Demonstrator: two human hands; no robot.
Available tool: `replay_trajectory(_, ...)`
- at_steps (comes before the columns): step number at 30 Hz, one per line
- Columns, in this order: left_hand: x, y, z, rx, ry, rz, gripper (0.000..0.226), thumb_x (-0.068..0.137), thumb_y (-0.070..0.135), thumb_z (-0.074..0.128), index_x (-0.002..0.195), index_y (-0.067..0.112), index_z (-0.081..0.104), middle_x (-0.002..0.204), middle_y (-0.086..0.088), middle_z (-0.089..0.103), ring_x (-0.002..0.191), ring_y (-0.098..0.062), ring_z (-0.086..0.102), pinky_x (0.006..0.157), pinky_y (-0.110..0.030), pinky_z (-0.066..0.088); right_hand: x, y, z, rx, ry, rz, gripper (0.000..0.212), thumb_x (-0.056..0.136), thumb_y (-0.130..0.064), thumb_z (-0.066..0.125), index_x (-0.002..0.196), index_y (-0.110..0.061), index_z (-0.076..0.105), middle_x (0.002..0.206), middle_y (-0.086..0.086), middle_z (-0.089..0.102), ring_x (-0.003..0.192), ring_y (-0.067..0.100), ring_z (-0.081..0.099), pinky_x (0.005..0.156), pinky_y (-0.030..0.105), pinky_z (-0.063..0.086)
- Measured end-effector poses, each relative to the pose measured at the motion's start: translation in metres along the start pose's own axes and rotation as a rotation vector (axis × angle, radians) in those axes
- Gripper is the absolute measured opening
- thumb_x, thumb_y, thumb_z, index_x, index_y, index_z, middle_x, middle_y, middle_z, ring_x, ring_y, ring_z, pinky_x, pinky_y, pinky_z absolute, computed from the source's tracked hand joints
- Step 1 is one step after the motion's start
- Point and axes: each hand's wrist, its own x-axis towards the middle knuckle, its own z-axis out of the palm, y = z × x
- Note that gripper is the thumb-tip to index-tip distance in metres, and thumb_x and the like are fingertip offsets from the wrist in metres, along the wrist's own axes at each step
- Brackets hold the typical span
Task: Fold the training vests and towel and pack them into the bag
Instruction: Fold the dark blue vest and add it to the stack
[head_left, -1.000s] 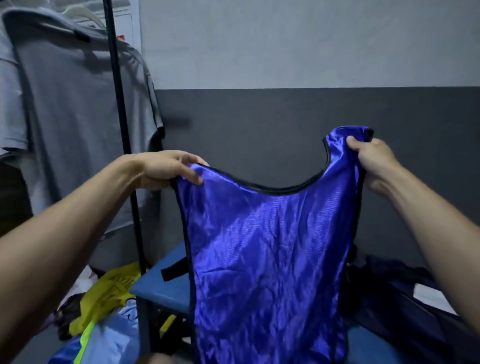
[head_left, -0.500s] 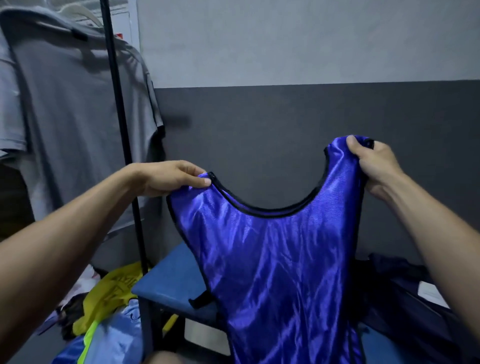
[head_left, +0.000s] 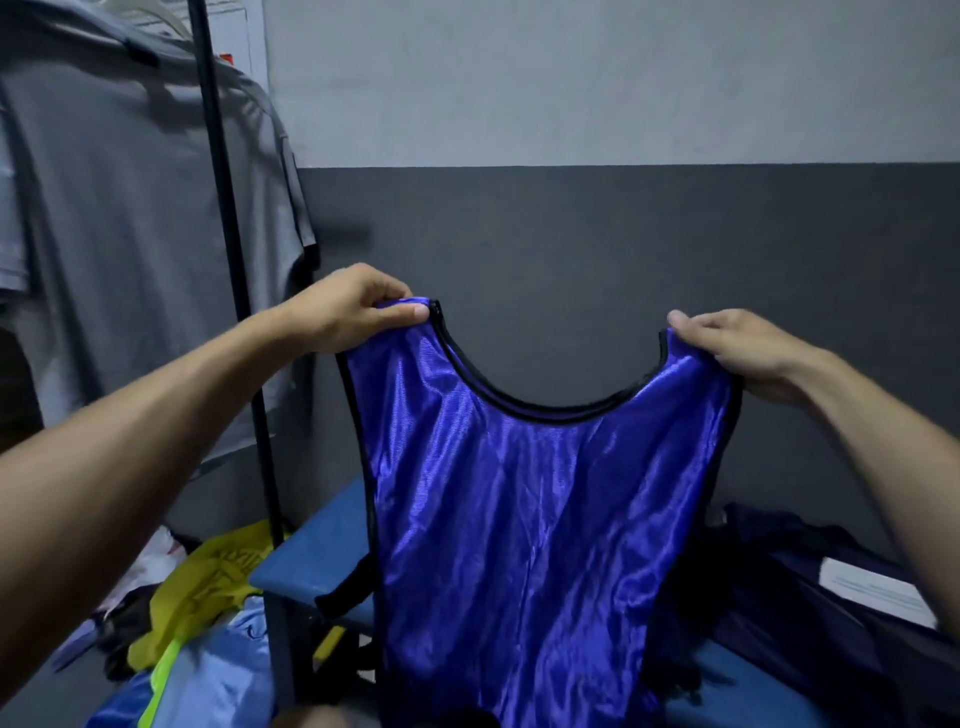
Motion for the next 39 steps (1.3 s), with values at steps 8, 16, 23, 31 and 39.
replay_trajectory(8, -0.001, 0.002, 0.004, -0.022, 0.022, -0.049, 0.043, 0.099, 0.053, 0.049, 0.077, 0.022, 0.068, 0.067, 0.012, 0.064, 0.056, 0.005, 0.053, 0.059, -0.019, 0.043, 0.002, 0.007, -0.007, -0.089, 0.168, -0.192, 0.037, 0.095, -0.032, 0.073, 0.083, 0.002, 0.064, 0.071, 0.005, 0.061, 0.066, 0.018, 0.055, 0.065, 0.031, 0.043)
replay_trajectory(16, -0.004, 0.009, 0.006, -0.454, -0.019, -0.052, 0.032, 0.101, 0.034, 0.059, 0.090, 0.007, 0.073, 0.080, 0.002, 0.074, 0.071, -0.007, 0.064, 0.066, -0.018, 0.053, 0.000, 0.018, -0.019, -0.135, 0.167, -0.192, 0.025, 0.098, -0.031, 0.068, 0.082, -0.014, 0.073, 0.073, 0.002, 0.068, 0.068, 0.018, 0.058, 0.066, 0.032, 0.044)
replay_trajectory(23, -0.004, 0.004, 0.002, -0.570, -0.042, -0.165, 0.038, 0.095, 0.043, 0.062, 0.080, 0.009, 0.071, 0.071, -0.001, 0.070, 0.058, -0.007, 0.061, 0.053, -0.017, 0.049, -0.009, 0.031, -0.022, -0.339, 0.188, -0.196, 0.025, 0.100, -0.033, 0.065, 0.087, -0.017, 0.079, 0.080, 0.006, 0.076, 0.061, 0.005, 0.058, 0.062, 0.020, 0.048)
replay_trajectory(31, 0.006, 0.005, 0.019, -0.493, -0.055, -0.186, 0.034, 0.101, 0.034, 0.061, 0.088, 0.004, 0.072, 0.069, 0.002, 0.069, 0.057, -0.005, 0.059, 0.052, -0.017, 0.048, 0.006, 0.026, -0.007, -0.111, 0.151, -0.199, 0.045, 0.104, -0.036, 0.058, 0.081, 0.003, 0.058, 0.073, 0.006, 0.053, 0.065, 0.014, 0.044, 0.062, 0.032, 0.035)
replay_trajectory(39, 0.036, 0.038, 0.032, 0.043, -0.090, -0.444, 0.039, 0.091, 0.047, 0.069, 0.091, 0.009, 0.080, 0.097, -0.010, 0.076, 0.088, -0.025, 0.069, 0.081, -0.035, 0.054, 0.021, -0.011, 0.042, -0.047, 0.118, 0.121, 0.015, 0.089, -0.021, 0.071, 0.085, -0.007, 0.071, 0.079, 0.015, 0.066, 0.064, 0.025, 0.062, 0.062, 0.033, 0.047)
